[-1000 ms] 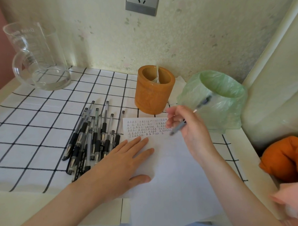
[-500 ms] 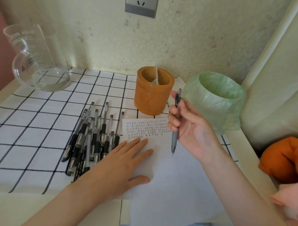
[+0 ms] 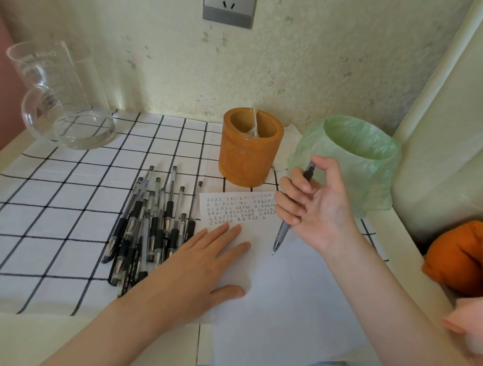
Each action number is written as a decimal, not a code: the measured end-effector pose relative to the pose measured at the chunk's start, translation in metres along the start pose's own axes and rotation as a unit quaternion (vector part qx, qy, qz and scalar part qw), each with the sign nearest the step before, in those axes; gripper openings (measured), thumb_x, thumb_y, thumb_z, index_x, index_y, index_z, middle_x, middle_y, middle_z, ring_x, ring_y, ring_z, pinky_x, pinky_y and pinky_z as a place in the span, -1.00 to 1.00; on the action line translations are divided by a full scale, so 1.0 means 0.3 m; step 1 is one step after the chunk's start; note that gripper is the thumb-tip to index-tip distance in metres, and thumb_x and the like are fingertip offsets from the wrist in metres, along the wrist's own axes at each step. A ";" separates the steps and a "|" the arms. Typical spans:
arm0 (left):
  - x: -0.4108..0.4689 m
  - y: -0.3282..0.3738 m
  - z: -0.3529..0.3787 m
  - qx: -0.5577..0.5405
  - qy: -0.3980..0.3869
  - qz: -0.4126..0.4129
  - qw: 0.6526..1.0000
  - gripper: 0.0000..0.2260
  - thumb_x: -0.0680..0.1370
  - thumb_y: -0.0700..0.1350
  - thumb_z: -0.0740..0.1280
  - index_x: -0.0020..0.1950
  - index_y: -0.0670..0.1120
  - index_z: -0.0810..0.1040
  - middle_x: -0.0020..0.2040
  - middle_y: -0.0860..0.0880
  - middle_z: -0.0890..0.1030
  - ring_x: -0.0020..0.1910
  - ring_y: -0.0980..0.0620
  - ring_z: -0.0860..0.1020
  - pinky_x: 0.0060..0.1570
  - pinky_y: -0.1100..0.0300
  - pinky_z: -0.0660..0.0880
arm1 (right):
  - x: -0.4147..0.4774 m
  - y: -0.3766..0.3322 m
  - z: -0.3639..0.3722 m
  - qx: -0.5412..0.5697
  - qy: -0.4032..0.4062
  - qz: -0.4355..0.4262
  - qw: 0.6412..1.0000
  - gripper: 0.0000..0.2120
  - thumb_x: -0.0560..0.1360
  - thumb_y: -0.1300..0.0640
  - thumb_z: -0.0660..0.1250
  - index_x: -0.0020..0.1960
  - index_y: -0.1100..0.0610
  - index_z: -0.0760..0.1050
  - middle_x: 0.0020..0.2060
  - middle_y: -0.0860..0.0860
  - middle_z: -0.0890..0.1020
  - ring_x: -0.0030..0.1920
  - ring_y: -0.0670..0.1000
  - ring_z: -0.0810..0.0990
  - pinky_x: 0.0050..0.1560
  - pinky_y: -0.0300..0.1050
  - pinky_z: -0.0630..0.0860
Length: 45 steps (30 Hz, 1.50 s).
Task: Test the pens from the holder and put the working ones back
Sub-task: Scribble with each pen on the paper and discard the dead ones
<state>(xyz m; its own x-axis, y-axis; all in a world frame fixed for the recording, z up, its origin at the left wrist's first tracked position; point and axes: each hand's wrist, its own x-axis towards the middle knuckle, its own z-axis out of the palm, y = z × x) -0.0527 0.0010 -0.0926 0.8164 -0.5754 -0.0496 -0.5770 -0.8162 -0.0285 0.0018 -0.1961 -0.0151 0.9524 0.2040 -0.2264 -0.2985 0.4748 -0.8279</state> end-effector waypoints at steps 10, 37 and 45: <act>-0.009 0.002 -0.013 -0.034 -0.004 0.015 0.999 -0.41 0.52 0.31 -0.10 0.39 0.02 0.31 0.40 -0.06 0.39 0.37 -0.03 0.37 0.29 0.01 0.26 | 0.100 0.153 0.022 -0.666 -0.088 -0.248 0.698 -0.76 0.60 0.22 0.17 0.21 0.20 0.51 -0.02 0.09 0.48 0.06 0.07 0.42 0.12 -0.11 0.33; -0.035 -0.047 -0.161 -0.202 0.155 -0.102 0.962 -0.83 0.55 0.04 0.21 -0.02 0.07 0.59 -0.18 0.07 0.65 -0.21 0.07 0.60 -0.24 0.25 0.47 | 0.207 0.208 0.289 -0.751 -0.047 0.007 0.659 -0.67 0.46 0.11 0.32 -0.35 0.14 0.22 -0.44 -0.01 0.33 -0.46 -0.05 0.27 -0.49 -0.17 0.17; -0.059 -0.137 -0.143 -0.144 0.110 -0.316 0.931 -0.76 0.53 0.17 0.19 -0.06 0.01 0.42 -0.22 0.08 0.47 -0.26 0.07 0.48 -0.31 0.19 0.41 | 0.194 0.196 0.261 -0.657 -0.038 0.023 0.752 -0.67 0.45 0.08 0.33 -0.42 0.16 0.35 -0.55 -0.02 0.37 -0.55 -0.07 0.32 -0.51 -0.26 0.23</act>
<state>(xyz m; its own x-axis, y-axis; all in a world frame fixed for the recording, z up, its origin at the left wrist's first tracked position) -0.0423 0.0424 -0.0478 0.9942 0.0545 0.0930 0.0257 -0.9575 0.2873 0.0349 -0.0893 -0.0367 0.9222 0.2660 -0.2808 0.0354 -0.7809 -0.6237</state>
